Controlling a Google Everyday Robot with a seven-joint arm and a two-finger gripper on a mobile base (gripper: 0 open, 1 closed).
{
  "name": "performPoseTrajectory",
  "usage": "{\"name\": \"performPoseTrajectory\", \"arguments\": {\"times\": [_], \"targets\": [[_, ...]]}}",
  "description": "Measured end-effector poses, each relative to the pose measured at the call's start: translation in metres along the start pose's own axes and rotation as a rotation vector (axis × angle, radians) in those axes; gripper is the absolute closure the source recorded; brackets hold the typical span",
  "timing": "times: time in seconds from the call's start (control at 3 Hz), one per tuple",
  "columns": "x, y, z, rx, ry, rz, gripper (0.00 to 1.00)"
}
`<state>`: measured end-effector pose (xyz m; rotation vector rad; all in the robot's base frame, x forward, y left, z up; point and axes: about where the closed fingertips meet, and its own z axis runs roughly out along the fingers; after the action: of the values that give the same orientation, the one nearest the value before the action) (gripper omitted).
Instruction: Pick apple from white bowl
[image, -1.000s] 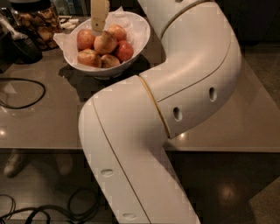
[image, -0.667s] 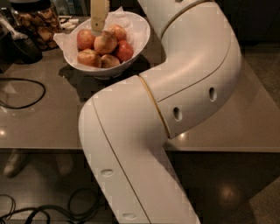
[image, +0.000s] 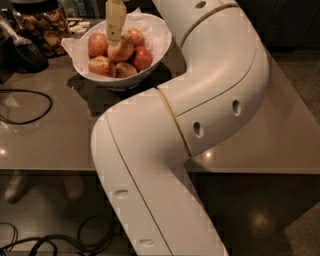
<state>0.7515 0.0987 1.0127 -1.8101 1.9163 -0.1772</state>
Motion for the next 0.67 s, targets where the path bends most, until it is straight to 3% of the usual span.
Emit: {"name": "performPoseTrajectory", "arguments": {"times": [0.67], "targets": [[0.008,0.005,0.025,-0.049,-0.001,-0.022,0.41]]}}
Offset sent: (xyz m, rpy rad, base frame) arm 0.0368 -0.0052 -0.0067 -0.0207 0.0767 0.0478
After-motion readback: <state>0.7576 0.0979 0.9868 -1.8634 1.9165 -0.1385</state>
